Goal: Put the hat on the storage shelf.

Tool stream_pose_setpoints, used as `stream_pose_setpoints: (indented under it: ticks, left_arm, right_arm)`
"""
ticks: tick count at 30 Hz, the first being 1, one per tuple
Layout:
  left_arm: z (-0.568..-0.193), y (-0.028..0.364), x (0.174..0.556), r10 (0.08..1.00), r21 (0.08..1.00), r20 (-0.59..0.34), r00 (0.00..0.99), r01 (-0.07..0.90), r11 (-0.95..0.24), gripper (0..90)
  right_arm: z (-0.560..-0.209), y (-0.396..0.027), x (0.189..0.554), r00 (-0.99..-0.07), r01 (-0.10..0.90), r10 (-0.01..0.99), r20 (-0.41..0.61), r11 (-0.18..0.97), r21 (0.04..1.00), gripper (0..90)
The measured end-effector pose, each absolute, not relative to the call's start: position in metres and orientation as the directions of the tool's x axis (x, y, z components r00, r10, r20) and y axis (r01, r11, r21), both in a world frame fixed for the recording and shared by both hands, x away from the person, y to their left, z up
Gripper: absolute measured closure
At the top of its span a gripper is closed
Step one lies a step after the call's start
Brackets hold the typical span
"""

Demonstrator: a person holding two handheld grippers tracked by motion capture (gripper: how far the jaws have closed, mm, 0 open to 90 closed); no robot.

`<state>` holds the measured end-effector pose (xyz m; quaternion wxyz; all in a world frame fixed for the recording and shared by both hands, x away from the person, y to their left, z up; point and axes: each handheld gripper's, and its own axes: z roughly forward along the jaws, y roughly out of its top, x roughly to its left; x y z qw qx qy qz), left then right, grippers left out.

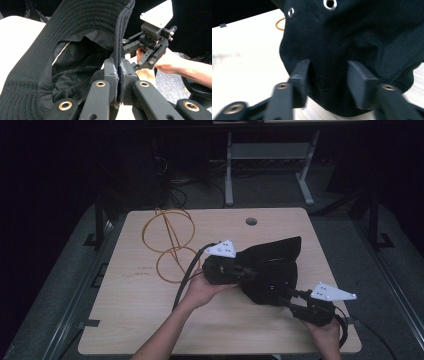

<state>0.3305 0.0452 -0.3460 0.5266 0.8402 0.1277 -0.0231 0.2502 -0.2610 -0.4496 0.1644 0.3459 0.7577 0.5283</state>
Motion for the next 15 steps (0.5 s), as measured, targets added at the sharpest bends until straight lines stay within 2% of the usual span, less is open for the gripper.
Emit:
stream_pose_setpoints:
  ticks: [1, 2, 6, 9, 12, 15]
  left_arm:
    - [-0.346, 0.0452, 0.3305, 0.19, 0.879, -0.173, 0.966, 0.239, -0.413, 85.9]
    - [-0.3458, 0.0441, 0.3296, 0.19, 0.881, -0.175, 0.966, 0.24, -0.409, 85.9]
    - [-0.3455, 0.0437, 0.3285, 0.185, 0.877, -0.168, 0.968, 0.233, -0.419, 85.9]
    - [-0.3456, 0.0443, 0.3287, 0.186, 0.877, -0.173, 0.967, 0.237, -0.418, 85.8]
    - [-0.3459, 0.0462, 0.3286, 0.193, 0.874, -0.173, 0.966, 0.241, -0.423, 85.3]
    - [-0.3467, 0.0472, 0.3279, 0.202, 0.867, -0.168, 0.965, 0.242, -0.437, 80.6]
  right_arm:
    - [-0.4496, -0.261, 0.2502, -0.707, 0.35, 0.698, 0.116, 0.202, 0.914, 57.5]
    - [-0.4496, -0.261, 0.2502, -0.711, 0.346, 0.694, 0.119, 0.197, 0.917, 65.7]
    - [-0.449, -0.2608, 0.2498, -0.715, 0.334, 0.692, 0.102, 0.21, 0.919, 78.0]
    - [-0.4486, -0.2624, 0.2498, -0.718, 0.332, 0.689, 0.102, 0.209, 0.92, 83.1]
    - [-0.4477, -0.2642, 0.25, -0.719, 0.34, 0.684, 0.121, 0.194, 0.92, 84.4]
    - [-0.4466, -0.265, 0.2495, -0.72, 0.339, 0.684, 0.122, 0.193, 0.921, 84.8]
